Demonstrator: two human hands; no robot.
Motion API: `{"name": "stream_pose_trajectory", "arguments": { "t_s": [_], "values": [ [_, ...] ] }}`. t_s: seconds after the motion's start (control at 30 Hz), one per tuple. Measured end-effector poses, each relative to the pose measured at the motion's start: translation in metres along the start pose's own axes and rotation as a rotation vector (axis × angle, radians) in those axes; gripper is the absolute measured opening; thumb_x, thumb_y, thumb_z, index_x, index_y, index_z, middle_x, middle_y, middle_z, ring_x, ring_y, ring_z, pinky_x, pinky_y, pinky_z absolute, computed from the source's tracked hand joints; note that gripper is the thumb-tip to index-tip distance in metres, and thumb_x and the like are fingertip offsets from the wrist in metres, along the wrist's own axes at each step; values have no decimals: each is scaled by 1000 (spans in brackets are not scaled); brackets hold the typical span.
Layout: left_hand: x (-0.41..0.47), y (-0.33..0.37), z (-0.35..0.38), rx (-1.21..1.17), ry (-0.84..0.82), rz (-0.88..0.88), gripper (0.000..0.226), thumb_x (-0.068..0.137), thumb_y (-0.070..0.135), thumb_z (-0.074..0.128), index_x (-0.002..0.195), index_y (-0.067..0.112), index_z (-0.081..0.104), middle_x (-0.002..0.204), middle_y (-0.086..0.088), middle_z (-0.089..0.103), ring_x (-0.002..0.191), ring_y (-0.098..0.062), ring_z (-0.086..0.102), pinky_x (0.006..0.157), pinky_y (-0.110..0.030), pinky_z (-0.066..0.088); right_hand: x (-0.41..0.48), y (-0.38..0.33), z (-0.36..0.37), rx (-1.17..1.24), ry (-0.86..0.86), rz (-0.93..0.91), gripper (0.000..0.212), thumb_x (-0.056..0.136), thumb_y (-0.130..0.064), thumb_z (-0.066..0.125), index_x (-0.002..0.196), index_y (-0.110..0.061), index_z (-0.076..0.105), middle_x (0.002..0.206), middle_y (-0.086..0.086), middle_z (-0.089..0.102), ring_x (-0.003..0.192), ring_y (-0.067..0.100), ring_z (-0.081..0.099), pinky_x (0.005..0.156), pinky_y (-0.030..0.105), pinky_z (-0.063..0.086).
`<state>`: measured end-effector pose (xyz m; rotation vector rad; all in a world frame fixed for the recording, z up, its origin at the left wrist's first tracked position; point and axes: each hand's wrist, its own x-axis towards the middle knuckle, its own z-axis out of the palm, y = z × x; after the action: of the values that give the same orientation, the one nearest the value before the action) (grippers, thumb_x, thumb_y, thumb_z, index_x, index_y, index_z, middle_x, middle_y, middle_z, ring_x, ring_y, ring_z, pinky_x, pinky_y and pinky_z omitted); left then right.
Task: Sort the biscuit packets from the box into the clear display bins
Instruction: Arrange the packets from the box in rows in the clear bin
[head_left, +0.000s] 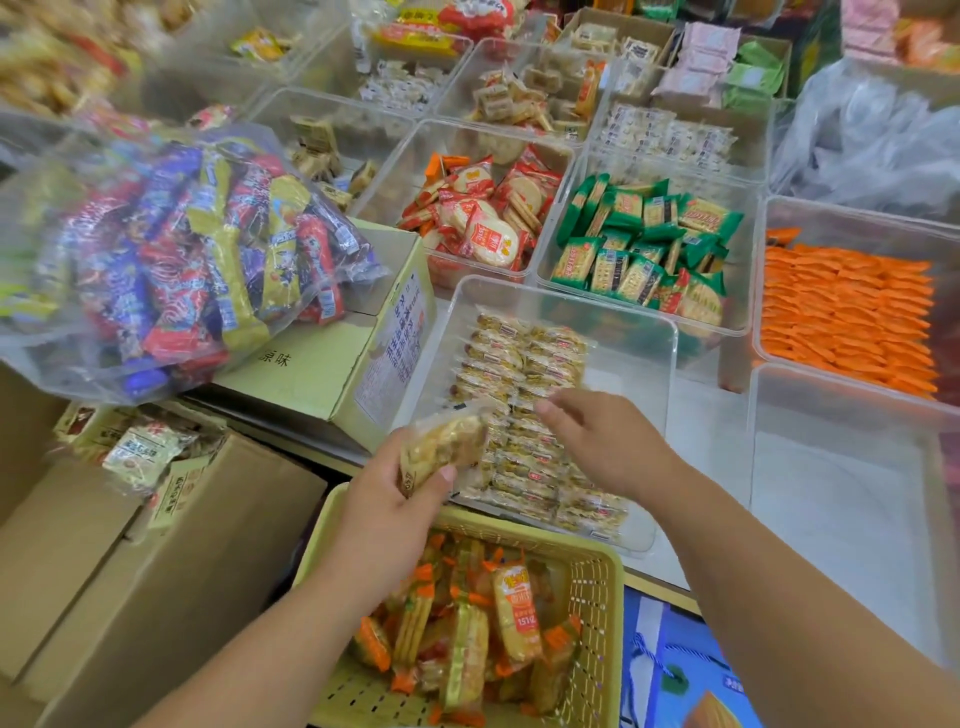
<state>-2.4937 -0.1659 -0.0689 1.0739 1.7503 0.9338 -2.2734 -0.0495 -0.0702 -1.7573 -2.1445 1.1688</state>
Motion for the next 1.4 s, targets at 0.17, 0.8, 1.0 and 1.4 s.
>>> {"name": "stream_pose_trajectory", "arguments": {
  "t_s": [0.17,0.8,1.0,1.4],
  "values": [
    [-2,17,10,506,-58,736,72,64,-7,81,126,27,73,137,1,62,121,-20,58,103,-35,49,-70,-20,20,1192,-271,181,53,88,-60,57,123,-21,69,105,17,76,92,33,74,69,40,61],
    [-14,39,29,-198,-174,-11,10,96,20,72,91,28,76,87,1,78,78,-14,73,67,-33,60,-98,4,36,1135,214,174,32,92,-24,74,120,-35,64,122,6,67,105,19,72,79,37,62],
    [-17,42,36,349,-224,454,36,75,43,82,110,37,75,118,24,70,114,1,63,99,-26,51,-100,-17,36,1394,-5,174,65,79,-57,79,136,-36,55,128,-2,69,113,19,70,88,42,59],
    [38,-26,17,1127,-199,-4,138,58,109,7,165,22,6,172,-17,3,155,-37,21,123,-53,20,16,38,-63,-583,178,-142,31,100,-17,55,129,-25,64,116,2,71,100,27,64,74,37,56]
  ]
}}
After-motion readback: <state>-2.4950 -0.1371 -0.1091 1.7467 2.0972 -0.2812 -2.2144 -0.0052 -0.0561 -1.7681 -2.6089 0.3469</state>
